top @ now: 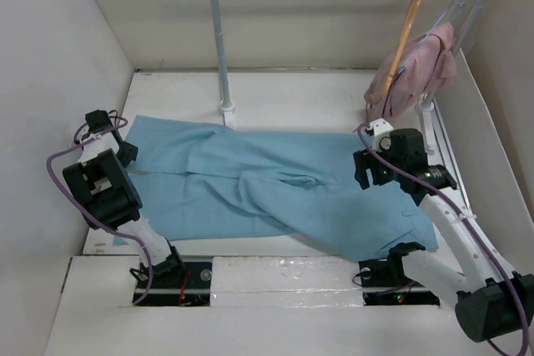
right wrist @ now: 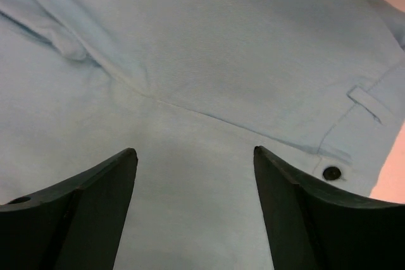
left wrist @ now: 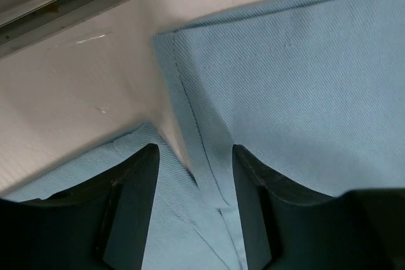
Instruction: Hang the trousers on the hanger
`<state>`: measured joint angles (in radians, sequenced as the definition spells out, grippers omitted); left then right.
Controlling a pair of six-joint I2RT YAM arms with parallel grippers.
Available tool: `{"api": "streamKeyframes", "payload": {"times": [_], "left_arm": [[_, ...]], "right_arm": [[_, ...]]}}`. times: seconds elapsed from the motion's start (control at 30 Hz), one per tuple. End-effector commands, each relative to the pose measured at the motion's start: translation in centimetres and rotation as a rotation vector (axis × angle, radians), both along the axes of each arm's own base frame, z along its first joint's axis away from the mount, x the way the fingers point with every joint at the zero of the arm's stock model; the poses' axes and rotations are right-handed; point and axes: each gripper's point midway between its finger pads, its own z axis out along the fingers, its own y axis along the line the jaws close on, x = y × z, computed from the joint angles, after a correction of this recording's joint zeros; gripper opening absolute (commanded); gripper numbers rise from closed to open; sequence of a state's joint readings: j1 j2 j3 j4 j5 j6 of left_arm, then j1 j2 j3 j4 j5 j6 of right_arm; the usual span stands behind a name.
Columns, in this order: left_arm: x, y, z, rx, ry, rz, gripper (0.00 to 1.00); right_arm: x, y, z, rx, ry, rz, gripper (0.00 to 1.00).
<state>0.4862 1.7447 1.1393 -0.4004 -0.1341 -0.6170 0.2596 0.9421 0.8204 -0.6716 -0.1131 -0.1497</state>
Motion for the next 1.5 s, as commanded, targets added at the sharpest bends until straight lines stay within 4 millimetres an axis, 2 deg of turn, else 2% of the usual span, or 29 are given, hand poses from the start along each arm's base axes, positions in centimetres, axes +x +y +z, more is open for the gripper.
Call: {"api": "streamKeyframes", "payload": {"times": [0.0, 0.03, 0.07, 0.1, 0.13, 0.17, 0.2, 0.23, 0.27, 0.3, 0.33, 0.4, 0.43, 0.47, 0.53, 0.57, 0.6, 0.67, 0.7, 0.9, 0.97, 1.0, 1.03, 1.1, 1.17, 1.3, 1.4, 1.43, 1.47], "left_arm": [[3.0, -0.2, 5.8, 0.053, -0.171, -0.068, 0.47], [4.2, -2.2, 7.9, 0.084, -0.220, -0.133, 0.47], [5.2, -3.4, 9.2, 0.105, -0.249, -0.173, 0.47], [6.1, -4.4, 10.4, 0.132, -0.283, -0.212, 0.48], [7.9, -7.3, 12.0, 0.144, -0.328, -0.288, 0.51], [8.9, -8.5, 12.7, 0.153, -0.350, -0.323, 0.54], [11.5, -10.8, 12.8, 0.143, -0.361, -0.388, 0.55], [11.7, -11.9, 12.8, 0.139, -0.363, -0.413, 0.55], [12.3, -12.7, 12.2, 0.131, -0.341, -0.433, 0.55], [14.1, -13.2, 11.5, 0.121, -0.326, -0.448, 0.55], [15.0, -13.7, 11.2, 0.113, -0.322, -0.461, 0.55], [17.2, -14.3, 9.5, 0.073, -0.313, -0.492, 0.55], [18.4, -14.4, 8.3, 0.064, -0.297, -0.511, 0.55], [18.4, -14.4, 8.3, 0.063, -0.295, -0.512, 0.55], [19.8, -14.1, 6.4, 0.063, -0.260, -0.515, 0.54], [19.7, -14.0, 5.6, 0.059, -0.228, -0.511, 0.54], [20.3, -14.0, 4.3, 0.048, -0.210, -0.507, 0.53], [20.7, -14.2, 3.1, 0.007, -0.217, -0.496, 0.52], [20.5, -13.7, 2.0, -0.009, -0.209, -0.483, 0.51], [21.0, -11.8, 0.2, 0.003, -0.183, -0.435, 0.50], [20.8, -11.0, -0.3, 0.008, -0.167, -0.419, 0.50], [20.7, -10.5, -0.7, 0.006, -0.159, -0.407, 0.47], [20.5, -10.5, -0.9, 0.006, -0.152, -0.404, 0.45], [20.2, -10.2, -1.4, 0.019, -0.135, -0.393, 0.38], [19.8, -9.6, -1.5, 0.050, -0.117, -0.383, 0.37], [18.9, -8.7, -2.0, 0.070, -0.089, -0.368, 0.29], [18.4, -8.2, -2.3, 0.067, -0.081, -0.357, 0.22], [18.3, -8.0, -2.4, 0.078, -0.079, -0.354, 0.19], [18.3, -7.7, -2.3, 0.090, -0.075, -0.352, 0.18]], "right_arm": [[1.1, -2.3, 2.4, 0.015, -0.098, -0.103, 0.77], [1.7, -3.0, 3.0, 0.024, -0.139, -0.141, 0.64], [2.1, -4.5, 3.4, 0.035, -0.165, -0.207, 0.22], [2.3, -5.2, 3.2, 0.044, -0.180, -0.239, 0.09], [2.9, -5.8, 3.7, 0.062, -0.209, -0.266, 0.03], [3.2, -6.2, 3.5, 0.083, -0.205, -0.296, 0.00], [4.6, -7.6, 2.9, 0.120, -0.195, -0.345, 0.06], [4.6, -7.6, 2.9, 0.128, -0.193, -0.351, 0.06], [5.0, -8.9, 2.6, 0.137, -0.191, -0.398, 0.23], [5.9, -9.4, 2.5, 0.161, -0.206, -0.402, 0.30], [6.5, -10.0, 1.4, 0.178, -0.174, -0.430, 0.43], [7.5, -12.0, 0.9, 0.203, -0.180, -0.474, 0.54], [8.9, -13.5, 0.8, 0.209, -0.207, -0.497, 0.61], [9.1, -13.6, -0.2, 0.210, -0.175, -0.500, 0.65], [10.4, -15.6, 0.1, 0.226, -0.206, -0.510, 0.69], [10.8, -16.4, -1.3, 0.235, -0.168, -0.528, 0.72], [11.6, -16.6, -1.2, 0.256, -0.187, -0.506, 0.73], [12.4, -18.2, -1.3, 0.276, -0.191, -0.522, 0.76], [12.9, -18.2, -2.7, 0.293, -0.152, -0.520, 0.77], [16.3, -20.3, -2.6, 0.332, -0.199, -0.531, 0.80], [16.7, -21.3, -3.5, 0.369, -0.186, -0.566, 0.80], [17.4, -21.3, -3.2, 0.382, -0.212, -0.544, 0.80], [17.7, -21.5, -4.3, 0.409, -0.193, -0.554, 0.80], [18.6, -21.5, -4.7, 0.441, -0.192, -0.539, 0.80], [19.0, -21.8, -6.3, 0.444, -0.157, -0.547, 0.80], [19.5, -22.0, -8.0, 0.455, -0.115, -0.548, 0.76], [20.0, -21.5, -8.1, 0.492, -0.134, -0.524, 0.61], [19.9, -21.6, -8.1, 0.516, -0.134, -0.535, 0.42], [20.1, -21.5, -7.8, 0.527, -0.142, -0.527, 0.33]]}}
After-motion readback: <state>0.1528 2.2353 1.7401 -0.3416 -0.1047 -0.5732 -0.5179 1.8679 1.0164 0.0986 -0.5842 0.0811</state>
